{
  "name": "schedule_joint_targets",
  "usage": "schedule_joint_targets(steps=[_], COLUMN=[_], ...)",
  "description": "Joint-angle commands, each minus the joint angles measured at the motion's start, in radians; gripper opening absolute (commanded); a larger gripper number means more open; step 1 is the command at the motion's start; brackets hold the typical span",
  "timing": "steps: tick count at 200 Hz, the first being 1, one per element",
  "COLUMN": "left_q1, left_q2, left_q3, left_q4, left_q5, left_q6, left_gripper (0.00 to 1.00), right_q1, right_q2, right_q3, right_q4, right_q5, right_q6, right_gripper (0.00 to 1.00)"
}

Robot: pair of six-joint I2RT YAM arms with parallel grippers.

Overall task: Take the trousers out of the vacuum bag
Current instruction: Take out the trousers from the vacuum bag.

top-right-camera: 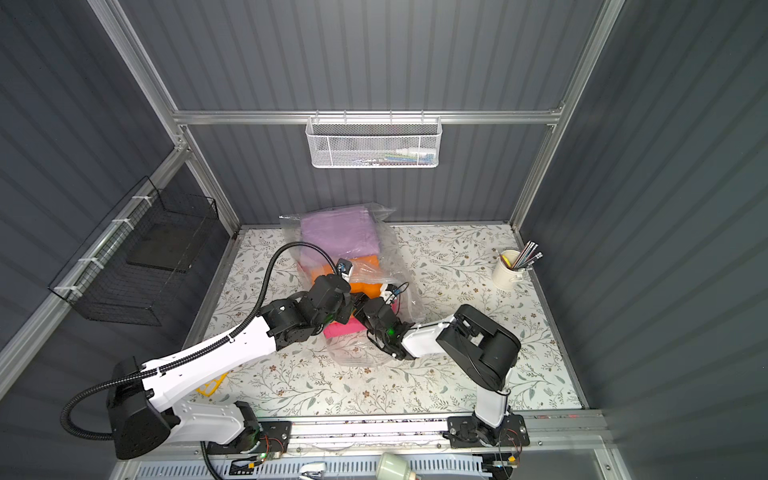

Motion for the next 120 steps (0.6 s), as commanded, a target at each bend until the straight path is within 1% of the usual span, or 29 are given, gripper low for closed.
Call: schedule_joint_targets(steps=[1, 34, 68, 85, 104, 120], left_q1=[-0.002, -0.003, -0.002, -0.002, -0.002, -0.002], left_q2=[-0.033, -0.036, -0.040, -0.044, -0.049, -0.053], left_q3=[0.012, 0.013, 0.009, 0.005, 0.005, 0.005], left_q4=[0.016, 0.017, 0.010, 0.009, 0.008, 0.007], left_q5=[-0.008, -0.008, -0.015, -0.019, -0.021, -0.024], left_q6=[-0.017, -0.019, -0.020, -0.023, -0.024, -0.023], left_gripper=[0.00, 0.00, 0.00, 0.00, 0.00, 0.00], right_q1=[0.005, -0.007, -0.037, -0.049, -0.051, -0.050], right_q2=[0.004, 0.030, 0.050, 0.031, -0.015, -0.046], right_q3=[-0.004, 0.039, 0.108, 0.137, 0.158, 0.151], right_q4=[-0.076, -0.055, -0.045, -0.038, -0.066, -0.071], right_q5=[0.020, 0.018, 0.004, -0.006, 0.006, 0.009], right_q6=[0.050, 0.013, -0.036, -0.082, -0.137, -0.152], right_gripper=[0.91, 0.90, 0.84, 0.82, 0.82, 0.83])
